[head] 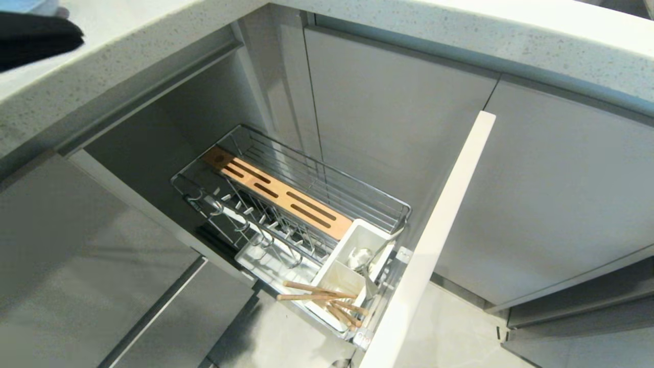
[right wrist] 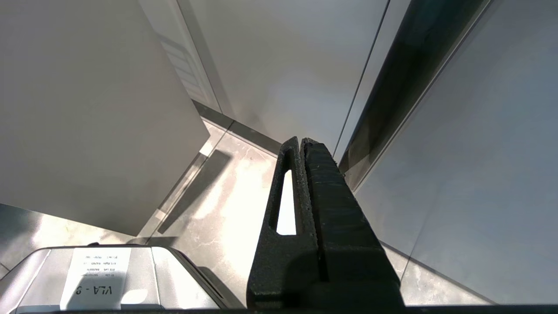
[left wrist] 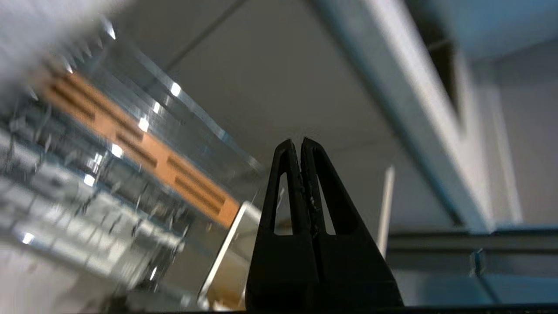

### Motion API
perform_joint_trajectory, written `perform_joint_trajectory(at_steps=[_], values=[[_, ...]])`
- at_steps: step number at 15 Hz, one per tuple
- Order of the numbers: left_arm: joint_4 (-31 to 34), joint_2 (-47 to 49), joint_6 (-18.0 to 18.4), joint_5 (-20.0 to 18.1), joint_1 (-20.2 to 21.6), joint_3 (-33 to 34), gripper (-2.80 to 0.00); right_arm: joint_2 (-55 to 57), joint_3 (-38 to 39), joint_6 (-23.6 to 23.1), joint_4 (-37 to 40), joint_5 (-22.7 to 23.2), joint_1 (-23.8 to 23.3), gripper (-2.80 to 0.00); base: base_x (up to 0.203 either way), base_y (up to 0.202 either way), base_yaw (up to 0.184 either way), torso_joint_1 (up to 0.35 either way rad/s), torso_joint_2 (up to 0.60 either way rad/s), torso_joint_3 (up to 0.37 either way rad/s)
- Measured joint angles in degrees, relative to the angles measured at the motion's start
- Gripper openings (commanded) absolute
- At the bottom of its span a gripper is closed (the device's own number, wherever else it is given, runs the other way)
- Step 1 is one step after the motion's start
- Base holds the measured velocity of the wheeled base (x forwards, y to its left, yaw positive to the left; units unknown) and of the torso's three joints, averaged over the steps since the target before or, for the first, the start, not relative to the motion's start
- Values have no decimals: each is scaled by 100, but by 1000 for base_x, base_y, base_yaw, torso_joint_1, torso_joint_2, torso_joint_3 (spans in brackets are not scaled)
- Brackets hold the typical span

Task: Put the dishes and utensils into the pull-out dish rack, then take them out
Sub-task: Take the chopsticks out of the cupboard

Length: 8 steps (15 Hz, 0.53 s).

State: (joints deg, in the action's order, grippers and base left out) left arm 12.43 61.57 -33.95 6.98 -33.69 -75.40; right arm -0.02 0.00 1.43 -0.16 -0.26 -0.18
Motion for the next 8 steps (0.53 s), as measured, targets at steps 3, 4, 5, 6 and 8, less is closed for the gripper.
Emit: perform_joint_trajectory(at_steps=[3,4,5,6,8], values=[[666,444,-22,68,-458,23,-280,0,0,1,0,-1,0,-280,0,0,0,0,0,0],[904,596,-43,67,-526,-40,-280,0,0,-1,0,2,0,-280,0,0,0,0,0,0],[1203,746,-61,70,-570,-115,-280,0,0,0,0,-1,0,-280,0,0,0,0,0,0],[1459,866,-73,64,-616,-174,-280,0,0,0,0,1,0,-280,0,0,0,0,0,0],[1957,1120,-83,51,-757,-290,-280,0,0,-2,2,1,0,-280,0,0,0,0,0,0]])
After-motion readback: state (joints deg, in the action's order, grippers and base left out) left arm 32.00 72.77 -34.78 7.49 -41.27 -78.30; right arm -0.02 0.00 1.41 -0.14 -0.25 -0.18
